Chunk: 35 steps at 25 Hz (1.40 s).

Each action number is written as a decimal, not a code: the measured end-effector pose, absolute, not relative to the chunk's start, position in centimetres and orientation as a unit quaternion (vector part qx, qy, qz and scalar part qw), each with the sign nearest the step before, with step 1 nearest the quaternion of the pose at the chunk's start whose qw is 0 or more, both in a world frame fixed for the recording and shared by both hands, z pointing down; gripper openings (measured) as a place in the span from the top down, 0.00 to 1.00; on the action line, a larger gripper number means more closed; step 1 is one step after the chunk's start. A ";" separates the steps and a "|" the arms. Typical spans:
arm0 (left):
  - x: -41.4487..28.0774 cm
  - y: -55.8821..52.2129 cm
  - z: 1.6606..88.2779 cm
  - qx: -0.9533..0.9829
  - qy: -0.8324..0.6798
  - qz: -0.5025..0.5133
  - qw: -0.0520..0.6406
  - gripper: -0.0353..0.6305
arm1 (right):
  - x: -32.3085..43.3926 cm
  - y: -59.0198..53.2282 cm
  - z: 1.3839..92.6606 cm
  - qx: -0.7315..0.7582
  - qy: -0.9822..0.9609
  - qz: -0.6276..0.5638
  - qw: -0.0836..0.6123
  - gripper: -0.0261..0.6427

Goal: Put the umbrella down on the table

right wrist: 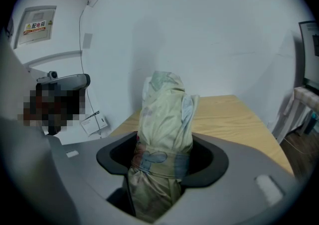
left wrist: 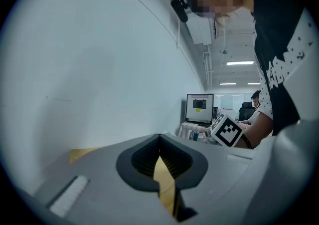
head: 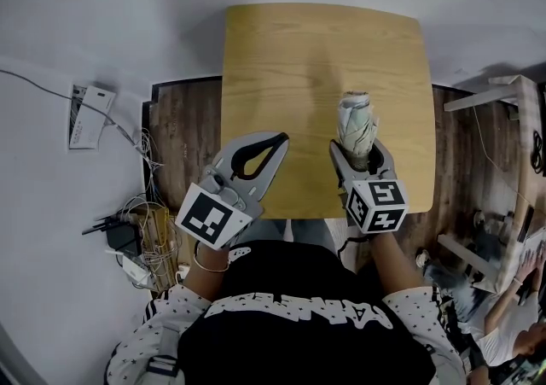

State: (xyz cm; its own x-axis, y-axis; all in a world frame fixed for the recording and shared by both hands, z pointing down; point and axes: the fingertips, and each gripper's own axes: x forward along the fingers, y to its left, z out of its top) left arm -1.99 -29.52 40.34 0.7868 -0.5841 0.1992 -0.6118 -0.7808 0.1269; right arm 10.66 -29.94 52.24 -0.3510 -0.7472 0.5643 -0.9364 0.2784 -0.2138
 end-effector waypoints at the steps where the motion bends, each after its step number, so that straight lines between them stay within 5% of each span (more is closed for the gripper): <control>1: -2.4 -29.7 40.5 0.940 -0.319 0.075 0.093 0.96 | 10.5 -30.1 52.6 0.541 -0.777 0.264 0.184 0.52; 35: -3.9 -31.3 40.8 0.929 -0.346 0.092 0.094 0.96 | 11.5 -31.3 59.5 0.531 -0.746 0.297 0.270 0.51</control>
